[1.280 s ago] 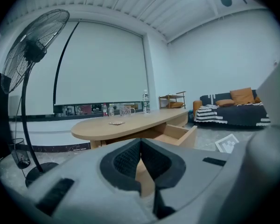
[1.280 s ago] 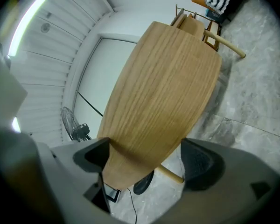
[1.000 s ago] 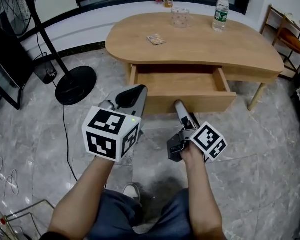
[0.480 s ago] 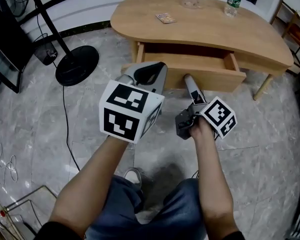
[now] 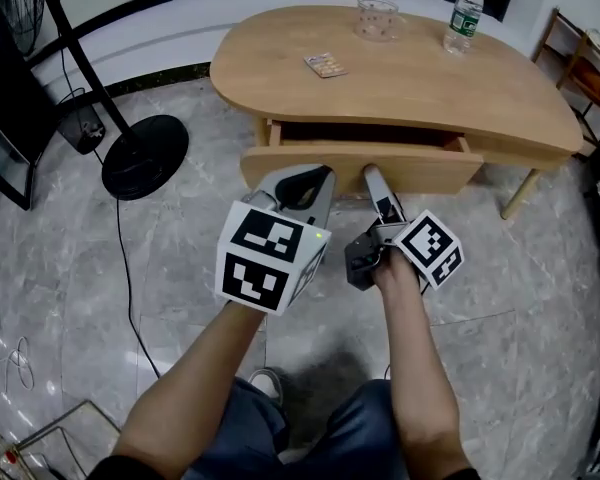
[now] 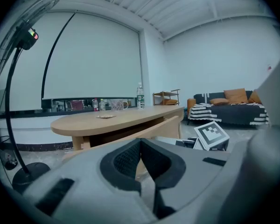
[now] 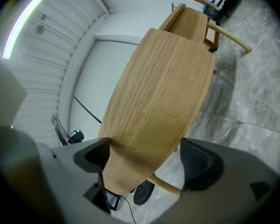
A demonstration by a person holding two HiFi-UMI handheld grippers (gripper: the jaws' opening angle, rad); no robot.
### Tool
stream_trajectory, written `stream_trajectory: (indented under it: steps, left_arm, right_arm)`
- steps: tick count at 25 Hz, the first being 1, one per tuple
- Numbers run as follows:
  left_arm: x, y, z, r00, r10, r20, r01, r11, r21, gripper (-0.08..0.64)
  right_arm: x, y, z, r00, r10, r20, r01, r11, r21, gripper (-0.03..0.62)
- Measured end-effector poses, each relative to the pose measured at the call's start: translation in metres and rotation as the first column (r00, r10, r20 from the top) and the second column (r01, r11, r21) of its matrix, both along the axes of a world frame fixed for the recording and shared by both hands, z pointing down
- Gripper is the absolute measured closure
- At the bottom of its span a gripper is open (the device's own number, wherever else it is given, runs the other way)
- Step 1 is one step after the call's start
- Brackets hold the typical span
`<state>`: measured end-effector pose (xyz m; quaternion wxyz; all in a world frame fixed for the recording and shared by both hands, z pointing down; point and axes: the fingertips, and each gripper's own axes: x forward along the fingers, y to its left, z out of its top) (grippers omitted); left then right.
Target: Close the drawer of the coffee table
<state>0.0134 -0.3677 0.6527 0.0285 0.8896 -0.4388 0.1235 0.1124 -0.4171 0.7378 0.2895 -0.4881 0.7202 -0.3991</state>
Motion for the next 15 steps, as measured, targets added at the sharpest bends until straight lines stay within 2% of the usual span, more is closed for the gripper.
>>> stream_trajectory:
  steps: [8,15]
  left_arm:
    - [0.008,-0.026,0.012,0.999,0.033,-0.020,-0.033,0.999,-0.011,0.555]
    - [-0.005,-0.047,0.023,0.999,0.022,-0.027,-0.023,1.000,-0.022,0.555]
  right_arm:
    - [-0.001,-0.030,-0.001,0.999,0.024,0.022,-0.025,0.999,0.029,0.140]
    - [-0.003,-0.051,-0.003,0.997,0.053,0.063,-0.058,0.996,0.070,0.144]
